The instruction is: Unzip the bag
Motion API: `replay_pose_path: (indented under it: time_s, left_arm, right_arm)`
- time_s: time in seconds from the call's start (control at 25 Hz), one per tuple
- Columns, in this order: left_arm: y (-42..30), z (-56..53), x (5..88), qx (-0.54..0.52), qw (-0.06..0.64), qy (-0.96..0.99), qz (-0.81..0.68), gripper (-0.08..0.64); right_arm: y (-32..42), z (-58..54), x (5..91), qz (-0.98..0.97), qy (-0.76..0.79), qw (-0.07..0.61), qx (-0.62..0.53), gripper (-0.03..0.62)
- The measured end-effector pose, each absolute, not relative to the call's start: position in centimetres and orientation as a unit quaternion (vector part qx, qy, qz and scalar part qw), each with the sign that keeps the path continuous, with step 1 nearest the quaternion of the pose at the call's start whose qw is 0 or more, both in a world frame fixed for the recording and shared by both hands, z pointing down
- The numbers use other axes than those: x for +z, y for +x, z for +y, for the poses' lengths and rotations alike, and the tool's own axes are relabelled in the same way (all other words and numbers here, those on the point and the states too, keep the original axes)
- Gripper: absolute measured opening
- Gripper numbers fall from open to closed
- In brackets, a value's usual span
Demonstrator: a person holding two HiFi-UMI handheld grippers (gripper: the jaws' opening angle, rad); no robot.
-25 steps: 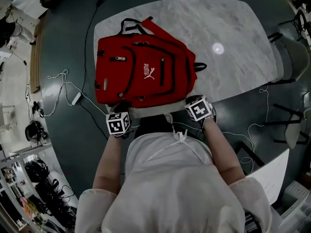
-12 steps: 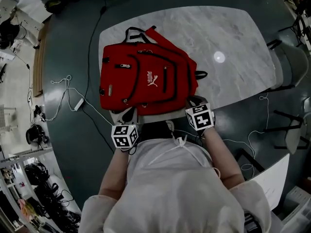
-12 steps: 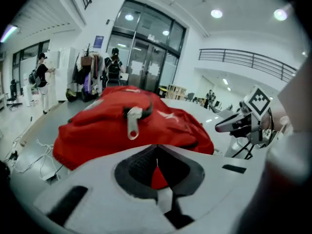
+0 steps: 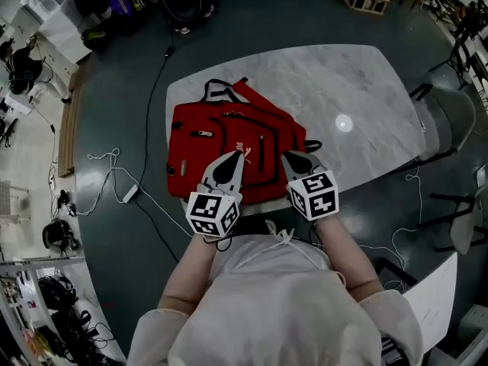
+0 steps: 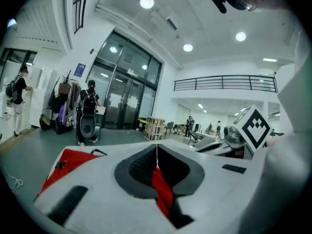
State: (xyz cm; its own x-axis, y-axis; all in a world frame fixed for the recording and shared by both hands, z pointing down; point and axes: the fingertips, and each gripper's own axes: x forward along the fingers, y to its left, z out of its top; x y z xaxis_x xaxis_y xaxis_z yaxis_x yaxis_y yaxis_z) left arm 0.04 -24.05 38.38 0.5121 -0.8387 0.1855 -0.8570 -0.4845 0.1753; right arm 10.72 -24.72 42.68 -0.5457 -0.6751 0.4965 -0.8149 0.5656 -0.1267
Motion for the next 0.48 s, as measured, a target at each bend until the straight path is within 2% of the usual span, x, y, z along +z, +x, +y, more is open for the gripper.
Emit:
replay_pose_path:
  time_s: [0.2, 0.48]
  left_arm:
    - [2.3, -24.0, 30.3, -0.021, 0.054, 0.886, -0.459, 0.021]
    - [3.6, -22.5, 24.6, -0.063, 0.005, 0.898, -0.435, 0.021]
  right_arm:
    - [9.6, -24.9, 34.1, -0.882, 0.446, 0.113, 0.099, 0.029]
    - [8.7, -24.0, 30.4, -0.888, 0.447, 0.091, 0.054, 0.028]
